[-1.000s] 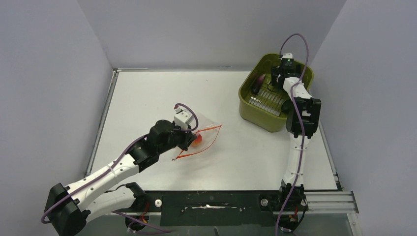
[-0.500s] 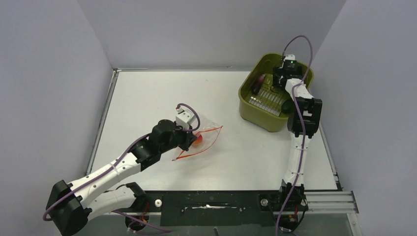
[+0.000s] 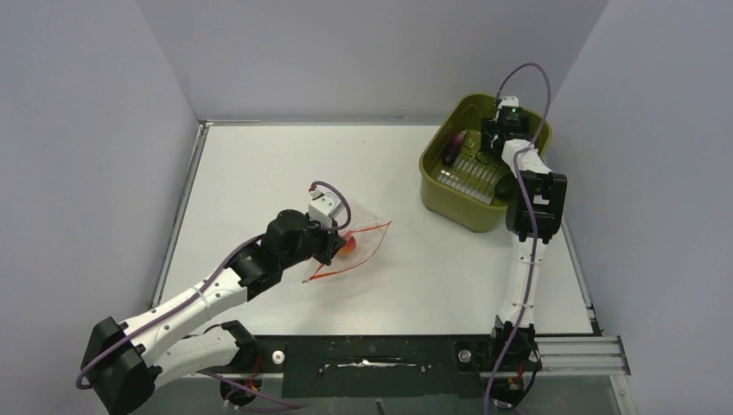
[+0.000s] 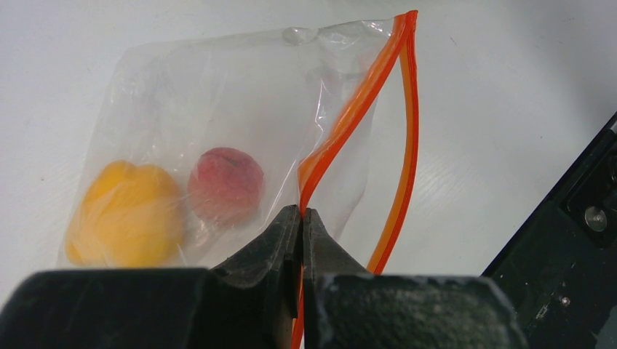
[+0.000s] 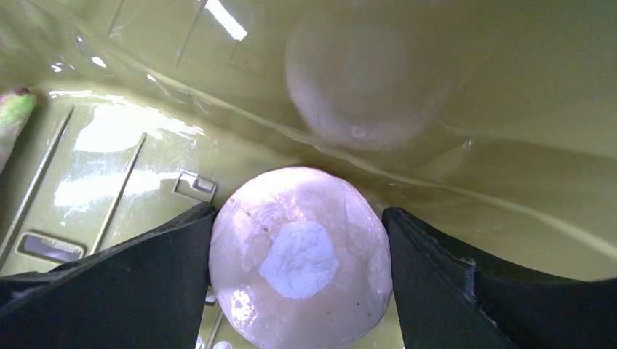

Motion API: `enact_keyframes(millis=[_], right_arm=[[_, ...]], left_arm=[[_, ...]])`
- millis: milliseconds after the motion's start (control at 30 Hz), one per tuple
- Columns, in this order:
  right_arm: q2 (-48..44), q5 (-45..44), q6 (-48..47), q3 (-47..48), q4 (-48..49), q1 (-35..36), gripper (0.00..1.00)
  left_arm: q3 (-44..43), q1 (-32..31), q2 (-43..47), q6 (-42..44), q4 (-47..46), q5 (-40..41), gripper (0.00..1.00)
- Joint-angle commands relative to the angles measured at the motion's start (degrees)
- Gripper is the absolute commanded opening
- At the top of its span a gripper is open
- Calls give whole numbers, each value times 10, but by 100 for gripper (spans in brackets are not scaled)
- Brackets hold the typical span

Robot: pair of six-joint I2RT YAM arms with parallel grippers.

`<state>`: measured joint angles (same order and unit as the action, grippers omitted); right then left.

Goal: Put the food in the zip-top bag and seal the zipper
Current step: Pick up the fake vegetable from the bin, then place the fake vegetable in the zipper food storage bag.

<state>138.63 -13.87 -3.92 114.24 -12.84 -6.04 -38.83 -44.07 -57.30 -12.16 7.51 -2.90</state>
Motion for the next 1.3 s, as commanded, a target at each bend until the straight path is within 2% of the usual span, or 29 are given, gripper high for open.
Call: enact_keyframes(millis=[0,433,867,1267], right_arm=[[-45,13,1,-18,-1,-4,69],[-152,37,50,-87,-26,-2,62],[-357,101,117,-237,-56,13,60],[-566,134,155,-400,-65,102,60]], left_arm=[[-19,4,7,8,-19,-8,0],[-35,5,-6,-9,-2,-19,0],[-50,9,5,-74,-31,-23,0],[-94,14,-18,-112,-22,24,0]])
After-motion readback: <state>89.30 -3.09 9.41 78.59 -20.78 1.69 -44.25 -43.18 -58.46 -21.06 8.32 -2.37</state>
